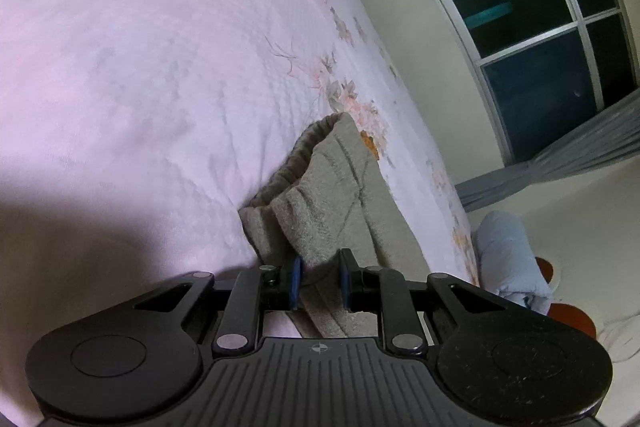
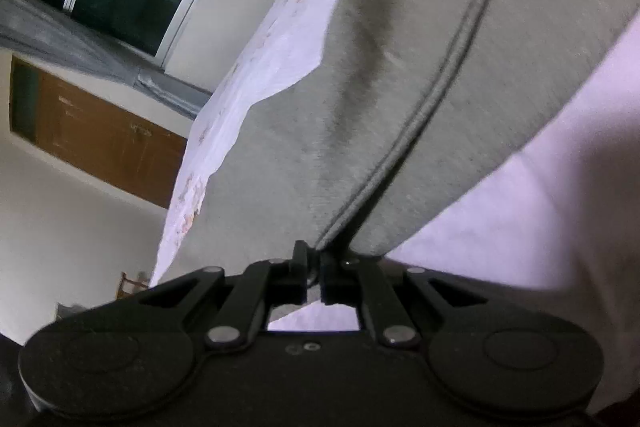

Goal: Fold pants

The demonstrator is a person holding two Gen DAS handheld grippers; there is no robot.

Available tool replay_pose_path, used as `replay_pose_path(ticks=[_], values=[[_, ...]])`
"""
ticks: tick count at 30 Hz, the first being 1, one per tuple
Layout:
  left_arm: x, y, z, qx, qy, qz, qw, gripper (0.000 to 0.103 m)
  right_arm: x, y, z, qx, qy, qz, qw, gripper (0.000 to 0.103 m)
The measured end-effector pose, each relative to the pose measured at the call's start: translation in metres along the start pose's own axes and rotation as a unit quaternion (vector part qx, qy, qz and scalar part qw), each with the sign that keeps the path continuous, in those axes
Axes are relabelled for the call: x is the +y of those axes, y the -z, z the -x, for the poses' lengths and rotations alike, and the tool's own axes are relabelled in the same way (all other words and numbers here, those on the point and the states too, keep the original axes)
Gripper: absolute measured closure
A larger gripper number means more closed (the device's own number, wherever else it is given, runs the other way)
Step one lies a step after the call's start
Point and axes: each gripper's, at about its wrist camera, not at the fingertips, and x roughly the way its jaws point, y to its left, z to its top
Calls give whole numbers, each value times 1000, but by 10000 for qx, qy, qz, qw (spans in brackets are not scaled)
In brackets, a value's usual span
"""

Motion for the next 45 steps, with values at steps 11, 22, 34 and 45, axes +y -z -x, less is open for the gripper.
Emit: replay_pose_path(ticks=[11, 22, 34, 45], values=[[-33, 8, 17, -611, -850, -700, 9920, 0, 4, -9, 27, -337, 138, 95, 9993, 77], [-122, 109, 8, -1206, -1759, -2236, 9511, 0, -25, -65, 103, -1487, 595, 93, 9870, 44], [-193, 184, -48, -765, -1934, -3109, 9274, 0, -118, -154, 130, -2066, 673, -1016, 9708, 67], [-194, 186, -78, -319, -2435, -3136, 9172, 0, -150, -217, 76, -1835, 636, -1480, 9697, 69]])
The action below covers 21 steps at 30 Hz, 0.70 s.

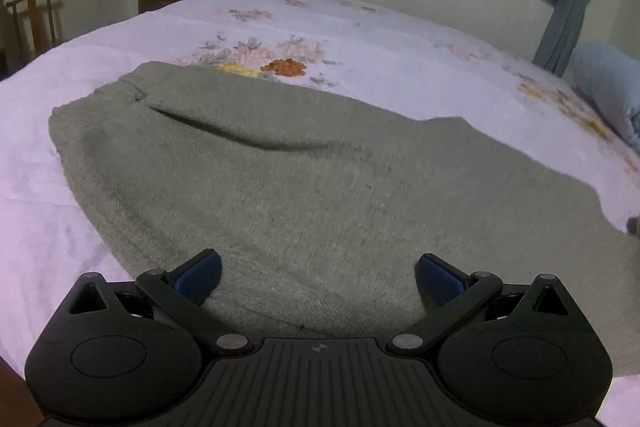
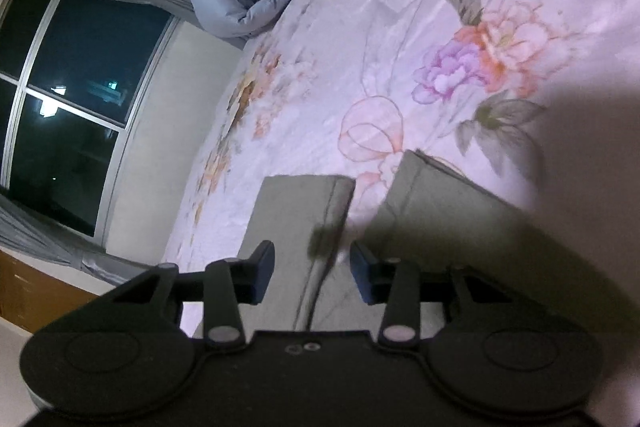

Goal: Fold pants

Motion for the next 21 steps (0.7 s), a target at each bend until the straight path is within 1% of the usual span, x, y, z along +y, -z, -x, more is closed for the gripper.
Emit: replay_pose_path(ticks=[2, 3, 4, 5, 6, 7, 9, 11, 13, 14, 15, 17, 19, 20, 21], values=[[0, 0, -1, 36, -9, -46, 10000, 0, 3, -1, -7, 82, -8, 44, 10000, 71], [0, 0, -1, 47, 7, -38, 10000, 0, 4, -2, -11, 149, -4, 66, 9999, 79], [1, 0, -1, 52, 23, -35, 10000, 0, 6, -3, -15, 226, 10, 91, 9997, 99], [2, 0, -1, 58, 36, -36, 10000, 0, 7, -3, -18, 295, 58, 137, 9995, 103], [2, 0, 0, 65, 49, -26, 10000, 0, 10, -3, -19, 305, 63, 180, 9994, 103], [3, 0, -1, 70, 63, -18, 10000, 0, 16, -5, -15, 302, -68, 238, 9992, 103], [4, -2, -3, 91, 89, -30, 9999, 0, 34, -6, 6, 125, -426, 399, 9982, 103], [5, -2, -4, 109, 131, -59, 9998, 0, 53, -4, 49, -281, -958, 420, 9941, 103], [6, -3, -4, 151, 192, -139, 9996, 0, 58, 2, 93, -687, -1133, 600, 9894, 103], [7, -4, -6, 190, 230, -228, 9993, 0, 51, 6, 108, -764, -1119, 521, 9894, 103], [7, -4, -6, 222, 260, -304, 9990, 0, 39, 10, 118, -780, -967, 439, 9913, 103], [8, -4, -6, 281, 331, -464, 9980, 0, 5, 21, 122, -703, -372, 404, 9960, 103], [8, -4, -6, 318, 380, -560, 9972, 0, -36, 28, 106, -296, 259, 117, 9992, 103], [8, -5, -6, 332, 402, -585, 9969, 0, -53, 31, 102, -213, 300, -83, 9993, 103], [8, -5, -6, 342, 422, -610, 9967, 0, -61, 33, 103, -229, 141, -245, 9993, 103]])
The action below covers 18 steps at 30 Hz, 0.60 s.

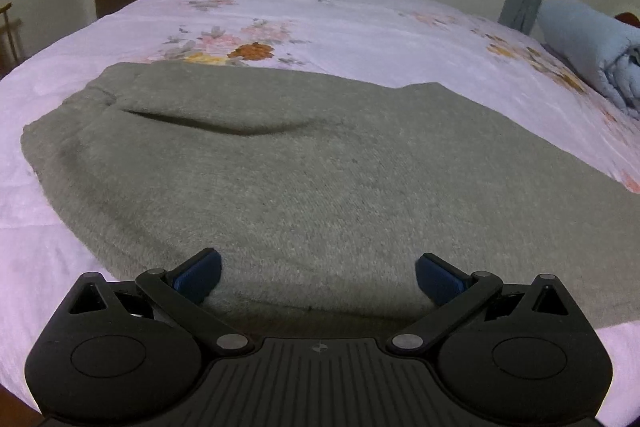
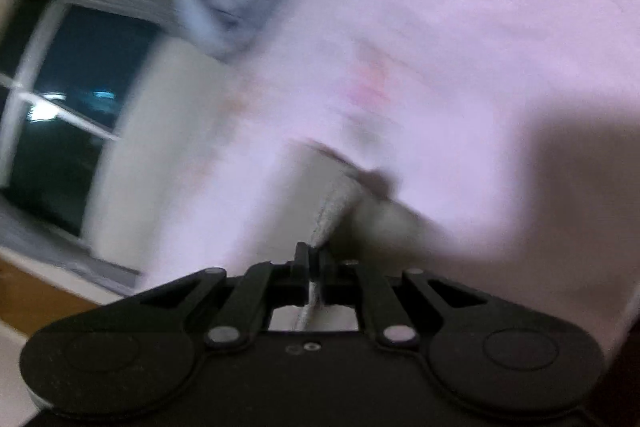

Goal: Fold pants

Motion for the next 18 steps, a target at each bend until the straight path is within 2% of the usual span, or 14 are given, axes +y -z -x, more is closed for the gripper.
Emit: replay_pose_path(ticks=[6, 11, 12, 14, 17, 18], values=[[3, 1, 1, 11, 113, -93, 9999, 0, 28, -1, 7, -125, -38, 252, 9996, 103], [8, 0, 4, 117, 336, -239, 9991, 0, 64, -14, 35, -312, -840, 539, 9945, 103], [10, 0, 4, 130, 379, -271, 9988, 0, 65, -14, 41, -334, -862, 565, 9941, 103], [11, 0, 5, 136, 431, -309, 9985, 0, 49, -10, 42, -311, -636, 472, 9964, 103], [11, 1, 4, 147, 431, -341, 9984, 0, 4, -3, 20, -19, 33, 202, 9998, 103], [11, 1, 4, 155, 428, -363, 9983, 0, -8, -2, 14, 44, 44, 57, 10000, 103]])
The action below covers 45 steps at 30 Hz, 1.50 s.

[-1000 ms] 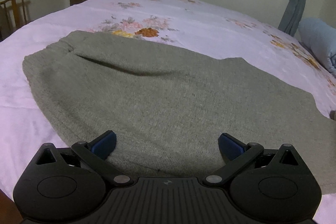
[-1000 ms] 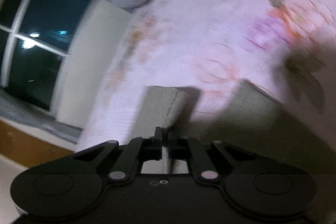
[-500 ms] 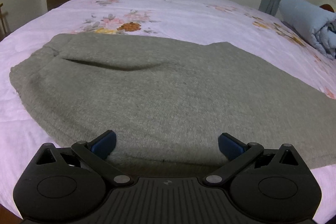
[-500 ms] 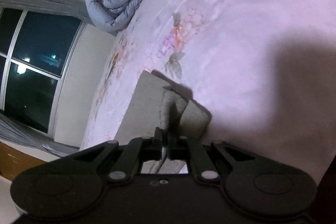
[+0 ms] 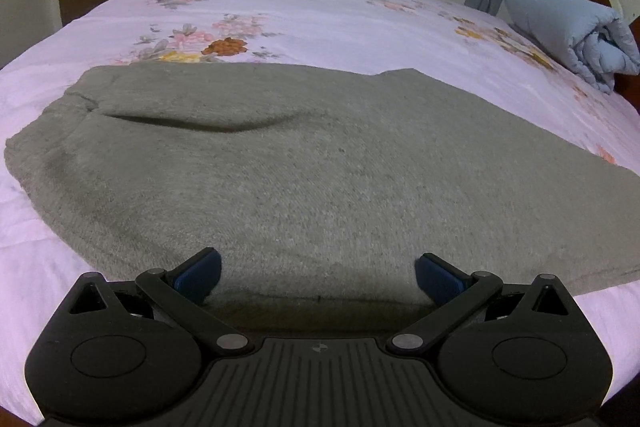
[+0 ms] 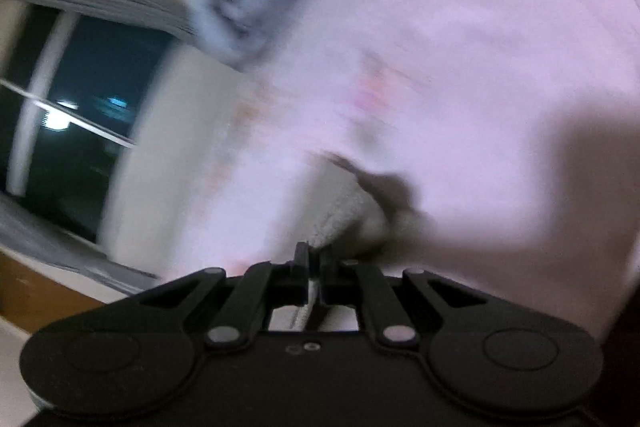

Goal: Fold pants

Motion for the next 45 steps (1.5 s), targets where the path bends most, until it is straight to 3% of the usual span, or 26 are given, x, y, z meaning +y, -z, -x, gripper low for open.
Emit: replay_pose_path(ticks=[1, 5, 9, 12, 18, 21, 24, 28, 33, 34, 35, 37, 40, 42, 44, 45], values=[[0, 0, 0, 5, -1, -3, 10000, 0, -9, -1, -2, 6, -133, -268, 9996, 103], [0, 1, 2, 11, 14, -38, 10000, 0, 1, -7, -6, 10, -75, -63, 10000, 103], [1, 3, 4, -14, 59, -61, 10000, 0, 11, -5, 13, 18, -123, -50, 9999, 89], [2, 6, 5, -104, 73, -46, 9999, 0, 25, 11, 30, 171, -346, 57, 9992, 88], [8, 11, 21, -511, 4, 390, 9979, 0, 71, 81, -8, 1350, -851, 328, 9866, 88], [14, 17, 39, -797, -368, 732, 9935, 0, 85, 123, -35, 1787, -909, 283, 9793, 88], [30, 33, 54, -840, -522, 1368, 9857, 0, 96, 158, -56, 2118, -933, 284, 9724, 88], [40, 57, 63, -735, -453, 1626, 9829, 0, 104, 183, -69, 2344, -986, 153, 9670, 87], [49, 62, 62, -719, -389, 1772, 9808, 0, 109, 188, -76, 2405, -983, 38, 9657, 88], [50, 61, 60, -691, -380, 1762, 9812, 0, 109, 190, -75, 2414, -989, 37, 9654, 99], [49, 61, 59, -687, -371, 1743, 9816, 0, 113, 190, -73, 2391, -1042, 149, 9653, 103], [46, 58, 59, -707, -345, 1675, 9827, 0, 120, 193, -62, 2251, -1246, 271, 9660, 103], [42, 54, 57, -701, -317, 1624, 9837, 0, 110, 195, -67, 2287, -590, 433, 9707, 103], [39, 48, 59, -778, -287, 1613, 9834, 0, 96, 190, -64, 2315, -547, 132, 9712, 103], [35, 40, 62, -875, -241, 1553, 9837, 0, 98, 173, -42, 2099, -720, 85, 9750, 89], [30, 35, 61, -910, -215, 1472, 9847, 0, 98, 157, -24, 1756, -898, 156, 9802, 86]])
